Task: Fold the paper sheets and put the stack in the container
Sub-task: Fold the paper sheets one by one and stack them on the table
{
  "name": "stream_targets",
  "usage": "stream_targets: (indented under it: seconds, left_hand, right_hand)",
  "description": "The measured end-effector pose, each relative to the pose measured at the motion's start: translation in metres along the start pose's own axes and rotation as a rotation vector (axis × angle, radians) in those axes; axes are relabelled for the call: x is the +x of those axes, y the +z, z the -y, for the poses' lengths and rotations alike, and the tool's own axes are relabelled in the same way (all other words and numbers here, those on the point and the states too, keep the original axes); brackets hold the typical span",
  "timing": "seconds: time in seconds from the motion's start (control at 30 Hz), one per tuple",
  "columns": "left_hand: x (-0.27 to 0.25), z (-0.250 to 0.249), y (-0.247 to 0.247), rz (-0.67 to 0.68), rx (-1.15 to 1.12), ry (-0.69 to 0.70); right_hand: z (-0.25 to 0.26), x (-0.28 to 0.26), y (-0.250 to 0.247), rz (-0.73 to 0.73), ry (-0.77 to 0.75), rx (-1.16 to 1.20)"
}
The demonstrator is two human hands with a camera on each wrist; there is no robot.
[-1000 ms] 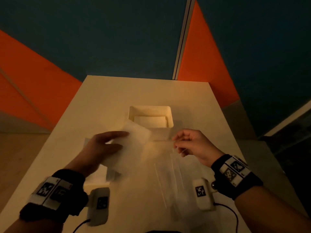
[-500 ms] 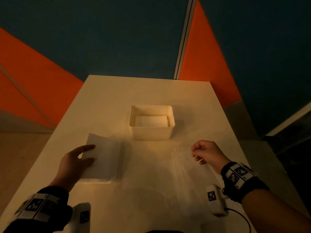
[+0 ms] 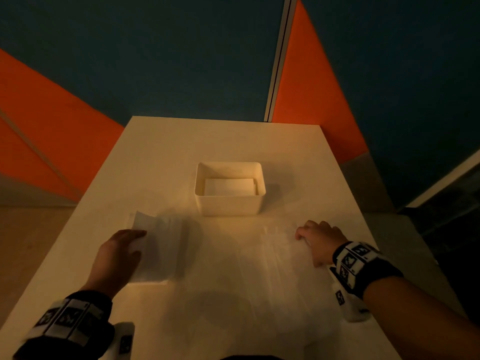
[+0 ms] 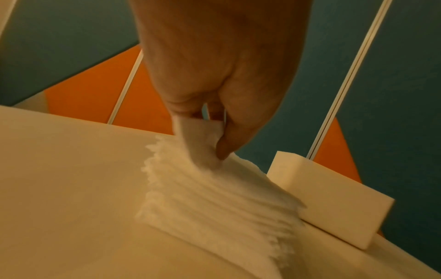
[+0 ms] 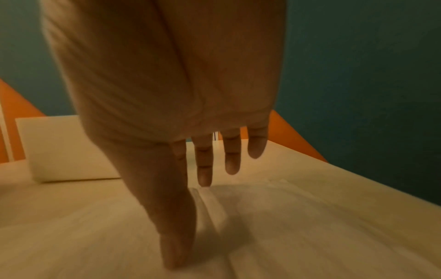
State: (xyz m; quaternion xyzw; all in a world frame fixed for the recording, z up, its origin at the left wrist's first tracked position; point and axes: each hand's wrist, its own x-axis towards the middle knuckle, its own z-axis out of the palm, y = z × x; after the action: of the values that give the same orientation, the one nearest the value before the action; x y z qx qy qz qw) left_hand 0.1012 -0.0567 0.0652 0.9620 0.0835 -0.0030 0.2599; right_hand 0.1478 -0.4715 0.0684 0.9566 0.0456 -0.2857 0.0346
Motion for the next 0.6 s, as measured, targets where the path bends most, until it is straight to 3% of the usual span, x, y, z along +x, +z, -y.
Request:
stream_targets:
  seconds: [0.17,0.6]
  left_hand:
    - [0.004,0.011,0.009,-0.018,0.158,-0.030]
    - [0.004,0.002,0.010,0.031,0.016,-0.080]
  right_hand:
    - [0.000,0.004,0.002,-0.049,0.000,-0.125]
    - [-0.017,-0.006,-0.014,-0.196,-0.086,-0.010]
